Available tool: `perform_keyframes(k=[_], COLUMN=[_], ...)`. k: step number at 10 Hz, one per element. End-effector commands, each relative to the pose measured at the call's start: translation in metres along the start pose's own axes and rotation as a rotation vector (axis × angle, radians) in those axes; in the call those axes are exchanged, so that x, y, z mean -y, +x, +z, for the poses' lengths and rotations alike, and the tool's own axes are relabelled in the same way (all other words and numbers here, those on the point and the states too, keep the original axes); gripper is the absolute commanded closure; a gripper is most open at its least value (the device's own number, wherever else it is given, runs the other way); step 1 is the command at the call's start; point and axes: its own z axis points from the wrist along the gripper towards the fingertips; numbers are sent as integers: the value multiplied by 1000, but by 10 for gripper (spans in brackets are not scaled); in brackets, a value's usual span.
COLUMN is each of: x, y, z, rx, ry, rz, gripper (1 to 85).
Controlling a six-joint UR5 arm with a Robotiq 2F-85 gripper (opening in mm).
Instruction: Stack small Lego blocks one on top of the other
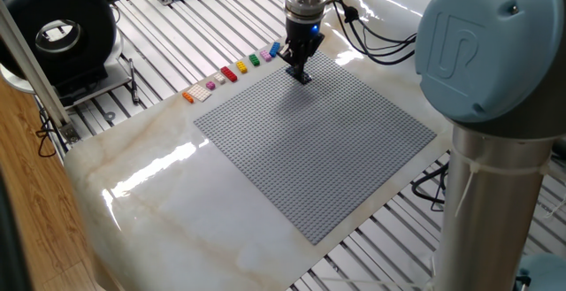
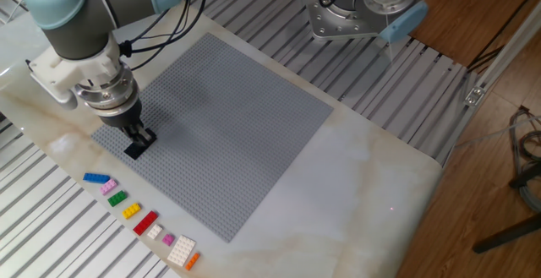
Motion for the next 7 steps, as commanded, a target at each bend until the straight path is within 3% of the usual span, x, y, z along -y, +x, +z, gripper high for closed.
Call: perform_keyframes(k=[1,7], x=[0,-11], y=[2,-4], z=[1,4], rx=[4,33], ry=[-19,-69], rz=[2,11], gripper=[847,847])
